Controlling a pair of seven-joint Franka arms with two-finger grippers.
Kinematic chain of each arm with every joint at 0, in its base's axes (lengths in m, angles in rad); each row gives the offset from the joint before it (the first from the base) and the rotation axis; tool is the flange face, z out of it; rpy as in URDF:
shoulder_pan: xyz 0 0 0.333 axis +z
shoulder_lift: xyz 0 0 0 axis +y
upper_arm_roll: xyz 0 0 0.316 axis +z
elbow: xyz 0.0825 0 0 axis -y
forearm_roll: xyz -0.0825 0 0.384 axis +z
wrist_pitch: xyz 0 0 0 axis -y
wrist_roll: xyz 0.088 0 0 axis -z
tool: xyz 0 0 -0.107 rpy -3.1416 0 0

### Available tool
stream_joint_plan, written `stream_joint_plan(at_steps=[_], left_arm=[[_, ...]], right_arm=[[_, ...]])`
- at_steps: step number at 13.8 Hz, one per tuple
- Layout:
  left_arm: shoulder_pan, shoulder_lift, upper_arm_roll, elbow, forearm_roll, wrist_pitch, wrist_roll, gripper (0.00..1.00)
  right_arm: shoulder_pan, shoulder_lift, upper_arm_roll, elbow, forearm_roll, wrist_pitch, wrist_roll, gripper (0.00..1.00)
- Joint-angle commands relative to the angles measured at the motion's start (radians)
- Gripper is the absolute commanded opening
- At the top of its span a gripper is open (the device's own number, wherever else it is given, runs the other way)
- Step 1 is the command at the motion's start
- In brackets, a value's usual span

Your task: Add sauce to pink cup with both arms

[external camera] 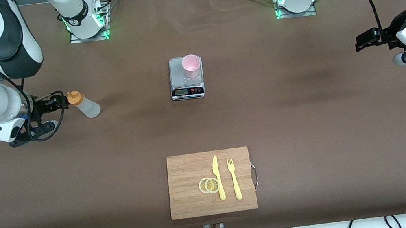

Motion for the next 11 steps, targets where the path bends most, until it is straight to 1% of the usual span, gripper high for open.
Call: stream_joint_plan(at_steps=[1,4,6,8,10,11], left_arm=[[0.004,0.005,-0.008,0.016,0.012,-0.015,0.024,1.00],[0.006,0.005,-0.006,0.016,0.011,-0.015,0.022,1.00],[0.004,0.005,-0.008,0.016,0.011,-0.015,0.022,1.00],[0.004,0.006,-0.008,0.016,0.011,-0.015,0.022,1.00],[0.003,0.006,-0.008,0.016,0.011,-0.015,0.022,1.00],[0.004,0.006,-0.008,0.016,0.011,-0.015,0.024,1.00]], right_arm=[[-0.017,-0.091,0.004,-0.032,-0.014,0.003,0.187,1.00],[-0.069,-0.158,-0.001,-0.026,-0.001,0.003,0.186,1.00],[-0.073,-0.203,-0.016,-0.015,0.001,0.003,0.193,1.00],[-0.083,-0.209,-0.041,0.045,0.010,0.000,0.189,1.00],[-0.113,-0.209,-0.060,0.053,0.065,-0.014,0.180,1.00],[-0.112,-0.209,-0.071,0.047,0.067,-0.018,0.163,1.00]])
